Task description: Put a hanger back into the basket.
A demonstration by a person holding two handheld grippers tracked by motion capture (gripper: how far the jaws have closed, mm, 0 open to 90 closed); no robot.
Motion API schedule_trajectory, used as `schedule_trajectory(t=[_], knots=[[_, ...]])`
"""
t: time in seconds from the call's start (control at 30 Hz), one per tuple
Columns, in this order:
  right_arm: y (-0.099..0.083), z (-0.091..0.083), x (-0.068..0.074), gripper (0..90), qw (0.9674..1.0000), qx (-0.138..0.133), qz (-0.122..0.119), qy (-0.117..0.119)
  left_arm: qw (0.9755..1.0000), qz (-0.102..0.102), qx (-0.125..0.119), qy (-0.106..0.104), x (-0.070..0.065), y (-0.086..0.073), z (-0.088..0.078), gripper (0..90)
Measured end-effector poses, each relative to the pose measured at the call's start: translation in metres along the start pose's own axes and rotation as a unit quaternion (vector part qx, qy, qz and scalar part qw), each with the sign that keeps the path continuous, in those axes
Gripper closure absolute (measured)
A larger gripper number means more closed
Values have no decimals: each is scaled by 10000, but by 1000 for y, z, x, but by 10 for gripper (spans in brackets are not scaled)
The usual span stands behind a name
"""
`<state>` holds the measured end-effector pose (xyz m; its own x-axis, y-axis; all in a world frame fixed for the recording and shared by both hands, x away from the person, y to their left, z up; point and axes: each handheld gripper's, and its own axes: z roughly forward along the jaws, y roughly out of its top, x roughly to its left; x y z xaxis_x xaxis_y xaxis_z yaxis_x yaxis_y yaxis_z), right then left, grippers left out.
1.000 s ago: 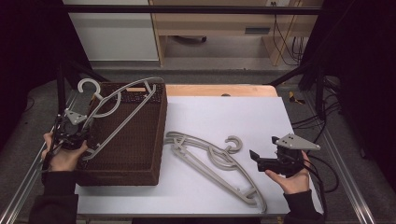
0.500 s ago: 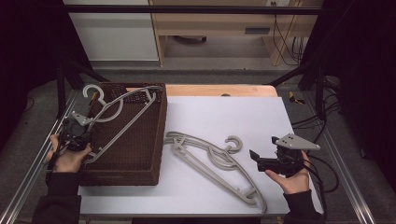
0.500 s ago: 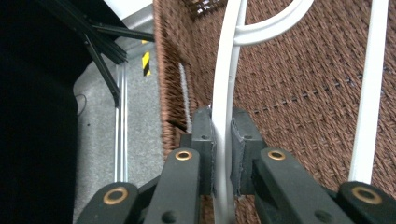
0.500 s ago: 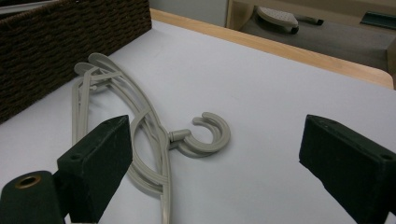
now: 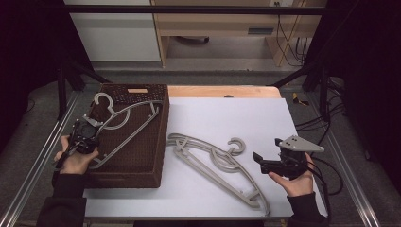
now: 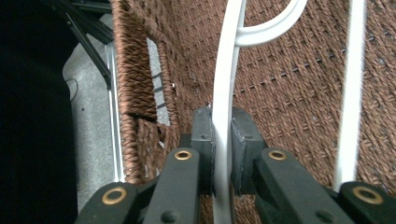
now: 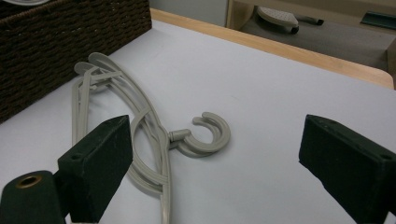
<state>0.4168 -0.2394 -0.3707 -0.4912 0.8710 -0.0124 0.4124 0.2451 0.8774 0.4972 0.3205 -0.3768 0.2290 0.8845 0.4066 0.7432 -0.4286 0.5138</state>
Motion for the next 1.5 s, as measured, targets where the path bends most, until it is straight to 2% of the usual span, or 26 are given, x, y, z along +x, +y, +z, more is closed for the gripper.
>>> schedule_trajectory(t=[0.13, 0.27, 0.4, 0.47, 0.53, 0.67, 0.73, 0.8, 0.87, 0.97, 1.1, 1.17, 1.23, 1.27, 1.3, 1.33, 1.5], knots=[[0, -1, -1, 99, 10000, -23, -28, -4, 9999, -60, 40, -145, 2, 0, 1, 809], [0, -2, -1, 100, 10000, -17, 5, 2, 9986, -288, -297, -340, 7, -4, -6, 749], [0, -2, -1, 99, 10000, -21, 9, -5, 9976, -370, -468, -357, 13, -7, -16, 694], [0, -2, -2, 100, 10000, -26, 4, 1, 9961, -428, -666, -397, 14, -9, -24, 662], [1, -3, -2, 100, 10000, -29, 34, -10, 9930, -515, -949, -489, 14, -11, -32, 616], [1, -4, -3, 104, 10000, -74, 57, -21, 9824, -696, -1543, -788, 7, -16, -49, 544], [1, -5, -4, 109, 9999, -93, 78, -17, 9759, -779, -1809, -940, 2, -18, -56, 513], [1, -6, -4, 115, 9999, -90, 86, -9, 9680, -874, -2090, -1081, -3, -20, -63, 477], [1, -5, -4, 120, 9999, -79, 94, 13, 9611, -950, -2303, -1192, -8, -22, -68, 445], [0, -4, -3, 133, 9999, -30, 93, 24, 9521, -1005, -2564, -1327, -17, -24, -75, 403], [-1, -1, -1, 149, 10000, 73, 20, 57, 9454, -999, -2738, -1458, -29, -24, -81, 354], [-2, 0, 0, 161, 9999, 142, 36, 83, 9408, -1032, -2847, -1521, -35, -24, -83, 339], [-3, 2, 0, 166, 9998, 187, 24, 99, 9397, -1021, -2881, -1532, -39, -24, -84, 326], [-3, 3, 0, 172, 9998, 199, -3, 100, 9407, -967, -2868, -1533, -41, -23, -85, 318], [-4, 3, 1, 174, 9997, 221, 24, 123, 9406, -966, -2883, -1513, -42, -23, -86, 307], [-4, 4, 0, 175, 9997, 232, 0, 117, 9392, -983, -2921, -1516, -44, -23, -87, 302], [-8, 9, 4, 202, 9990, 412, 21, 171, 9376, -937, -2944, -1593, -53, -27, -87, 283]])
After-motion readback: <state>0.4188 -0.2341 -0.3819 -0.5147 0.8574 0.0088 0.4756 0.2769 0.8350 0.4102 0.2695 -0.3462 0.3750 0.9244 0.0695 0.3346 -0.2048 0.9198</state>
